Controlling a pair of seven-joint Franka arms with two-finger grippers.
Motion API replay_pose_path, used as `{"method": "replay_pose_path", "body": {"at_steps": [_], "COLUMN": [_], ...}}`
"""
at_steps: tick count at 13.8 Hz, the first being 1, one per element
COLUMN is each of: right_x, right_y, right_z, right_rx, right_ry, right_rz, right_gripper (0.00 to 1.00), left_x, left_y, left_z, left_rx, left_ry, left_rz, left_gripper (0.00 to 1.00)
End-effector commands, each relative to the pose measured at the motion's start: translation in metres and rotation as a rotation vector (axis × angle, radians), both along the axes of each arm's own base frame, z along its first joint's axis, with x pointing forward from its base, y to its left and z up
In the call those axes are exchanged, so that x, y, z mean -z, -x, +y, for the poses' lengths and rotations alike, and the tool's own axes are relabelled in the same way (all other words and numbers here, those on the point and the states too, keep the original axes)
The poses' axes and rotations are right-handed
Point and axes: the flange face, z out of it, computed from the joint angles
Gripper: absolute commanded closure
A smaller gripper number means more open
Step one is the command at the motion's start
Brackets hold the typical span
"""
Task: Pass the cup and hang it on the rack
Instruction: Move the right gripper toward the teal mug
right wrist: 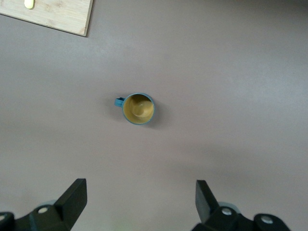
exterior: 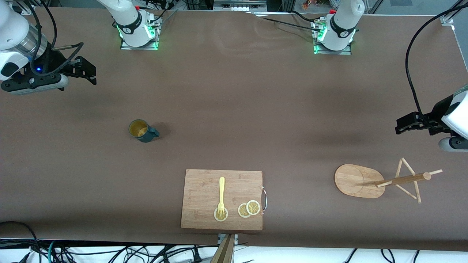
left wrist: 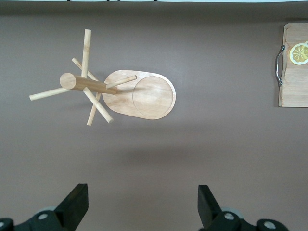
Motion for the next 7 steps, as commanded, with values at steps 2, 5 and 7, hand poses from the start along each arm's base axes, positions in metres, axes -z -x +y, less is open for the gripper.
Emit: {"method": "replay_pose_path", "body": {"at_steps": [2, 5, 7], "right_x": [-0.0047, -0.0041, -0.0025], "right_y": [0.0004, 0.0005, 0.0008], "right_z": [0.001, 0.002, 0.0019], "right_rx": [0.013, 0.012, 0.012], "right_ry": [0.018, 0.017, 0.017], "right_rz": [0.006, 0.006, 0.01], "right_gripper": [0.0, 0.0, 0.0], "left_x": [-0.0049, -0.0049, -0.0049], "left_y": [-0.0031, -0.003, -0.0031], "left_z": [0.0013, 0.0003, 0.0015], "left_rx": [-0.009, -0.007, -0.007], "left_ry": [0.016, 0.016, 0.014], "left_rz": [-0.01, -0.01, -0.01], "left_gripper": [0.0, 0.0, 0.0]}}
